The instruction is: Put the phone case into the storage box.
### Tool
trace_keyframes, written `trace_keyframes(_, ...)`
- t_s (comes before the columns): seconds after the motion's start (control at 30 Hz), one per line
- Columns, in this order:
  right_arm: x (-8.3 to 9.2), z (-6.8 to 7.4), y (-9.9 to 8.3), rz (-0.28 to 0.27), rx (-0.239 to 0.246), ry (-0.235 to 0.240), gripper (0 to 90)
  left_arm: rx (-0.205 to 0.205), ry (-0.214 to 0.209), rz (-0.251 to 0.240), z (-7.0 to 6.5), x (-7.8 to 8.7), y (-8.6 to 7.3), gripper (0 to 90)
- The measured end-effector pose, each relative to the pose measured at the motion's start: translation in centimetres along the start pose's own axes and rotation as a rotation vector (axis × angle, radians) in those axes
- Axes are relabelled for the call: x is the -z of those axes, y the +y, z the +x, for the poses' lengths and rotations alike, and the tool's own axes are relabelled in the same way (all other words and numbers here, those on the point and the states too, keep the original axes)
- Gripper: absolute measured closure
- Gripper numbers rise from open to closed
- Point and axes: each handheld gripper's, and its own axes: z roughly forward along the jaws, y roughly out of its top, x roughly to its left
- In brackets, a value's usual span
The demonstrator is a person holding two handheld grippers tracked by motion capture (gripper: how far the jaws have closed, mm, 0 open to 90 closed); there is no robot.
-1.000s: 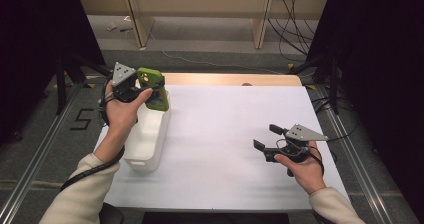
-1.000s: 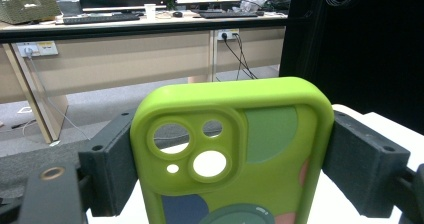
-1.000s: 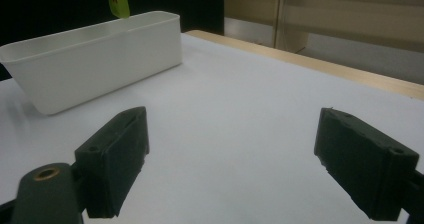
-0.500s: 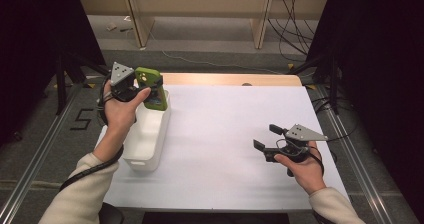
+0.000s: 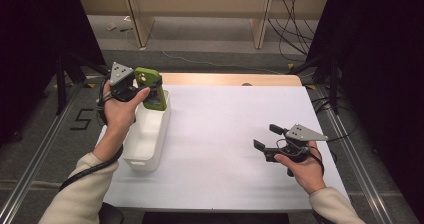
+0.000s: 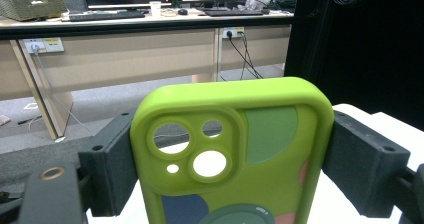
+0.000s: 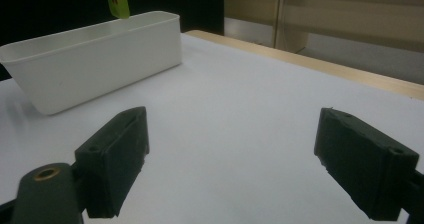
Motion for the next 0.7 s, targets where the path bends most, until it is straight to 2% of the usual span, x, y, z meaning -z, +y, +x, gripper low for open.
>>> trace_keyframes(0.7,-0.02,0.01,-0.04,0.007,-0.001,0.001,15.4,0.004,0.013,0.006,0.52,-0.11,-0.19,16.2)
